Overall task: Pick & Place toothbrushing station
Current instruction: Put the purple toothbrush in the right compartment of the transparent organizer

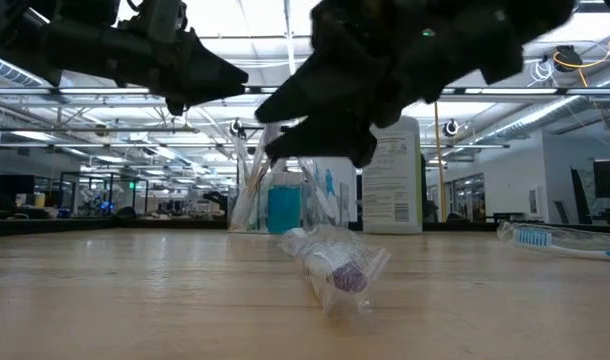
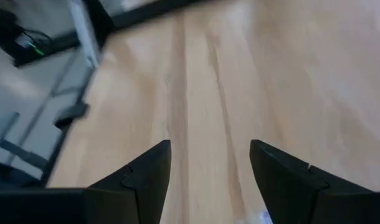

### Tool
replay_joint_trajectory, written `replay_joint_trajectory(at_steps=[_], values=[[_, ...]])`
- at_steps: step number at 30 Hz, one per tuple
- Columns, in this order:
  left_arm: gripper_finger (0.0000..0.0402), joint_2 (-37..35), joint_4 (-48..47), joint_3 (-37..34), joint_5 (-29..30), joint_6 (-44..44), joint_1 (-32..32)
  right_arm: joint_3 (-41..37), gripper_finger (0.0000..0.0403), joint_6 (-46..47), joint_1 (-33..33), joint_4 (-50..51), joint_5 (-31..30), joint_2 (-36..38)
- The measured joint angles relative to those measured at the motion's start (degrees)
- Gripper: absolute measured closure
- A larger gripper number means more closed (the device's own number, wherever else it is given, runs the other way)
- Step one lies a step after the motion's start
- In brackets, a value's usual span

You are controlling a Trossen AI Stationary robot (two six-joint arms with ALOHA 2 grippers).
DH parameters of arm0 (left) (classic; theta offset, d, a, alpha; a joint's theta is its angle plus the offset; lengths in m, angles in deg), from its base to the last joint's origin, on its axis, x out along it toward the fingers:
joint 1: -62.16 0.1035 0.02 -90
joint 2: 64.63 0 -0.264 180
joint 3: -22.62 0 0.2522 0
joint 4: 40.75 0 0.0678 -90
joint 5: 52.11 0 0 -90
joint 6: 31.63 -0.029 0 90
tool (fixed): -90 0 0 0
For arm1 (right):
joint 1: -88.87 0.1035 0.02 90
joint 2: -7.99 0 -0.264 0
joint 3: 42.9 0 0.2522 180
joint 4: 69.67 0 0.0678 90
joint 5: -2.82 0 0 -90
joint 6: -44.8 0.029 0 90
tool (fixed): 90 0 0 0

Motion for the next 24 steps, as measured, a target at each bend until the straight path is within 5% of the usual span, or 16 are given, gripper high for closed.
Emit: replay_joint_trajectory(at_steps=[8,18,24], values=[[0.0250,0.0,-2.1,0.0,0.0,-0.9,-1.6,10.0,0.0192,13.0,1.6,23.8,-4.6,-2.5],[0.0250,0.0,-4.3,0.0,0.6,-1.8,-1.5,7.2,0.0193,21.0,4.4,20.5,-15.2,-6.2],[0.0250,0.0,-4.3,0.0,0.6,-1.8,-1.5,7.3,0.0193,17.7,4.5,14.8,-17.3,-11.5]])
